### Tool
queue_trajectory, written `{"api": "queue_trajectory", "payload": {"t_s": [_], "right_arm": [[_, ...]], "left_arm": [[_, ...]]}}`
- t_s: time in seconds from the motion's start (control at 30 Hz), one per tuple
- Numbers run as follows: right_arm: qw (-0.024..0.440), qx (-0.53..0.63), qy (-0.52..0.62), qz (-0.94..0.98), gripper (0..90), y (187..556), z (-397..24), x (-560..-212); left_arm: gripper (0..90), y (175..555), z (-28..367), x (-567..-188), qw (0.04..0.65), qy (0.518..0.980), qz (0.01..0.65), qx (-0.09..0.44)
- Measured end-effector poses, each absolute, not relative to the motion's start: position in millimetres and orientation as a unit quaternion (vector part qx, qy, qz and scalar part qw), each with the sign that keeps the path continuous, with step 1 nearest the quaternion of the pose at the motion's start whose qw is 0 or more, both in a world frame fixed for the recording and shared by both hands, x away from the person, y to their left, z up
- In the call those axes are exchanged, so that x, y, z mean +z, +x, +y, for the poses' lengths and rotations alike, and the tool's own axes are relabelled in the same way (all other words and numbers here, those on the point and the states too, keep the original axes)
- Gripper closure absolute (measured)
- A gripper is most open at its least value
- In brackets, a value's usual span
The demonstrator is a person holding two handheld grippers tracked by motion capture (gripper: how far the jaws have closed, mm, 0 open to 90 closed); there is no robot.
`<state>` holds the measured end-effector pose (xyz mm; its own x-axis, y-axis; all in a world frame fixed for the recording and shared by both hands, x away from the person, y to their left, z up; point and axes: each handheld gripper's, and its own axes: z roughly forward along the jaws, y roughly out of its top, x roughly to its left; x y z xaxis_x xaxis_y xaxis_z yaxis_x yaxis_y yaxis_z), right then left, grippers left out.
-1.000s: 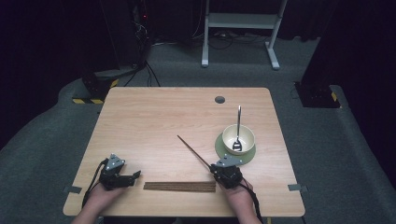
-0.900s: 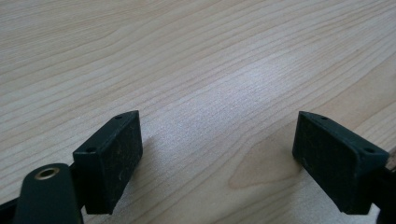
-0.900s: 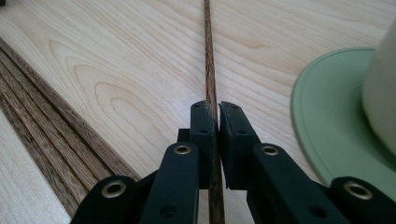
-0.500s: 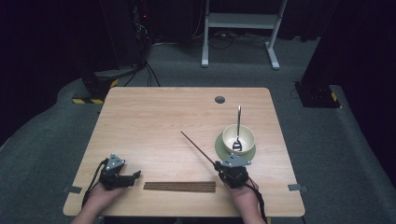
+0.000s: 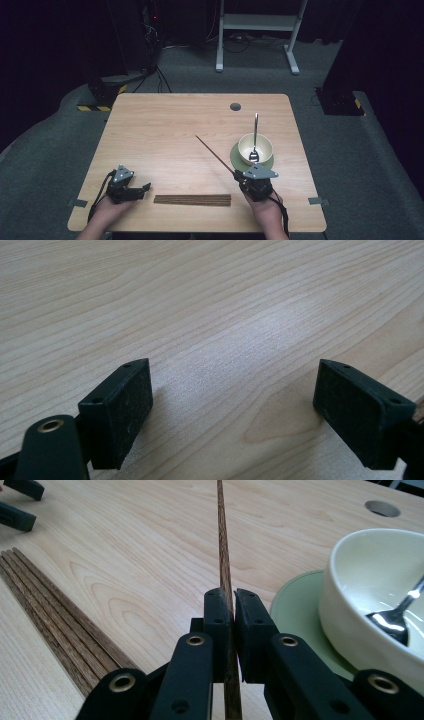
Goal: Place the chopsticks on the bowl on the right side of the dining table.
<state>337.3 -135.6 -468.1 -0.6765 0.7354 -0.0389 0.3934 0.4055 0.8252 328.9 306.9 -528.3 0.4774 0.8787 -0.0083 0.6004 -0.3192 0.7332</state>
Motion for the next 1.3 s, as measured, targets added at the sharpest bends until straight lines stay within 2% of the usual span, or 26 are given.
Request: {"api": "queue_trajectory", "payload": {"t_s": [0.7, 1.3], "right_arm": [[0.246, 0.430, 0.390, 0.776, 84.6, 342.7, -176.1, -456.4], [0.263, 0.424, 0.429, 0.753, 84.6, 346.8, -210.1, -455.1]], "left_arm": [[16.1, 328.5, 306.8, -528.3, 0.345, 0.788, 0.468, 0.201], [16.2, 328.5, 307.1, -528.3, 0.346, 0.789, 0.466, 0.200]]}}
